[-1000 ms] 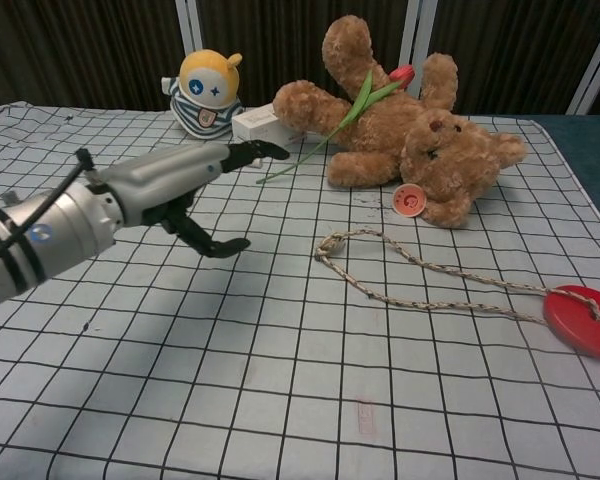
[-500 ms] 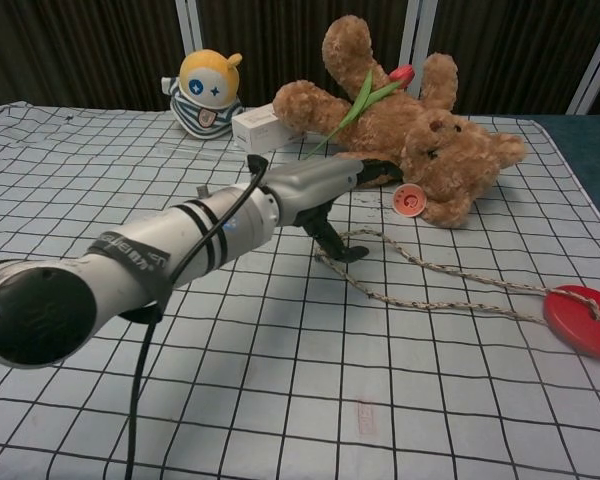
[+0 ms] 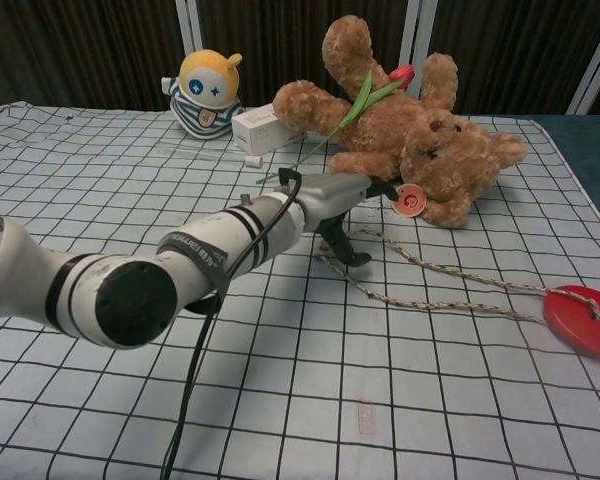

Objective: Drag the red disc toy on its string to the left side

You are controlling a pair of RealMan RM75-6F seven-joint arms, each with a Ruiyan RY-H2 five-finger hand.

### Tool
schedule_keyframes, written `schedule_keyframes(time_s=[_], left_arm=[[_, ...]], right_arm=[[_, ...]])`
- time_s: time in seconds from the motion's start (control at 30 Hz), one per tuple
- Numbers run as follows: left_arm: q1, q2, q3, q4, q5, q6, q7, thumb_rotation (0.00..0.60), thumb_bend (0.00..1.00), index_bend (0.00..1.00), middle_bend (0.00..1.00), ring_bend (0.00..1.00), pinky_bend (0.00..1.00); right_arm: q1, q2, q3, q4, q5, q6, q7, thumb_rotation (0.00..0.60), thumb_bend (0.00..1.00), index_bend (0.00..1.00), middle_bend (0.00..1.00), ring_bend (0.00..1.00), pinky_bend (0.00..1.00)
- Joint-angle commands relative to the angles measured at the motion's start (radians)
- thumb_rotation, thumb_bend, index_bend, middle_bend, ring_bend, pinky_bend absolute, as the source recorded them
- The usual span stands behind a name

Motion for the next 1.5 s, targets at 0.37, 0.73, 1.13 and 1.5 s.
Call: schedule_keyframes(time_s=[0.37, 0.73, 1.13, 1.5], left_arm=[[-0.01, -0.048, 0.025, 0.104, -0.02, 0.004, -0.038, 0.6, 0.38, 0.34, 0.06, 0.0, 0.03], [0.011, -0.042, 0.043, 0.102, -0.004, 0.071, -0.031, 0.6, 0.64, 0.82, 0.19, 0.0, 0.07], [0.229, 0.25, 0.119, -0.237, -0.007, 0.271, 0.156, 0.6, 0.71, 0.87, 0.2, 0.01, 0.08], [0.64, 0.739, 0.329, -0.681, 0.105, 0.664, 0.175, 0.6, 0.72, 0.88, 0.22, 0.02, 0.09]], right_arm=[[0.001, -0.006, 0.0, -0.001, 0.002, -0.008, -0.01, 0.6, 0.03, 0.0, 0.0, 0.0, 0.0], [0.003, -0.009, 0.0, 0.001, 0.01, -0.022, -0.019, 0.6, 0.03, 0.0, 0.0, 0.0, 0.0], [0.022, -0.007, 0.001, -0.025, -0.005, -0.032, -0.055, 0.6, 0.03, 0.0, 0.0, 0.0, 0.0], [0.054, -0.028, -0.008, -0.05, -0.035, -0.053, -0.106, 0.6, 0.03, 0.0, 0.0, 0.0, 0.0]])
